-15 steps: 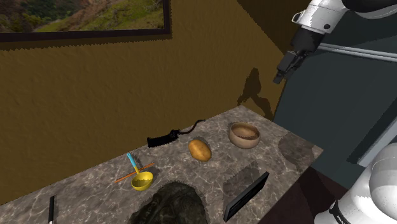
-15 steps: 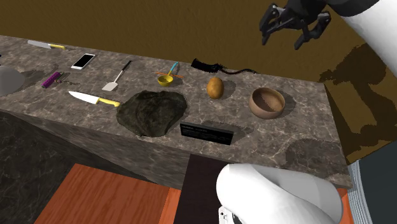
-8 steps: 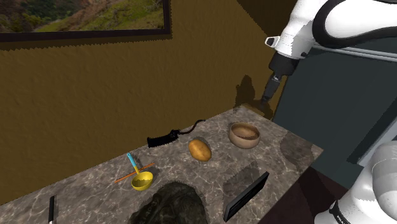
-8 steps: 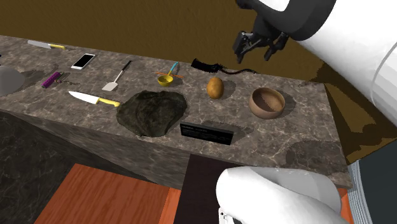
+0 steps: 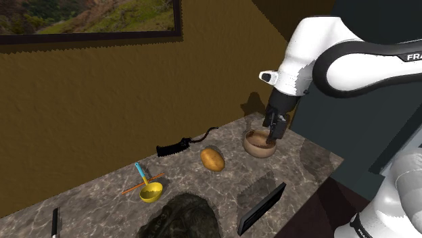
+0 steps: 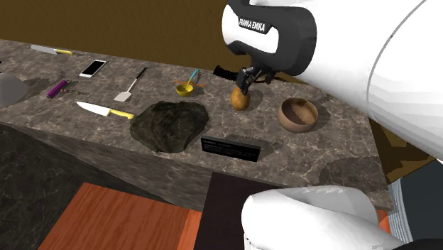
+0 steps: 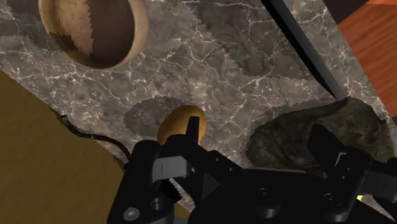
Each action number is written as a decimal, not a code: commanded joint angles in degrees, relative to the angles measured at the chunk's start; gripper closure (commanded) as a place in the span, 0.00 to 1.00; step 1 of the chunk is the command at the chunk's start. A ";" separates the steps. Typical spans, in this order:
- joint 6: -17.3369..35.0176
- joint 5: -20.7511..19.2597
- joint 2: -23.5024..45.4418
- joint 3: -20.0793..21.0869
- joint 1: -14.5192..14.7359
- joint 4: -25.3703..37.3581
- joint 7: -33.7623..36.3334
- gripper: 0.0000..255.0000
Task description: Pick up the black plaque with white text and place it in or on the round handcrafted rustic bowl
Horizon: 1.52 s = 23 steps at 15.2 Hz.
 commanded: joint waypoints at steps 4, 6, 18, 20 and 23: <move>7.14 -0.21 3.25 2.19 4.87 -5.34 -6.68 0.00; 10.00 -0.40 4.60 3.00 6.75 -7.48 -9.28 0.00; 28.20 -2.89 15.23 7.62 15.28 -18.32 -21.56 0.00; 30.53 -3.27 17.21 7.85 14.95 -18.68 -21.28 0.00; 34.07 -4.04 20.36 8.23 14.32 -19.09 -20.74 0.00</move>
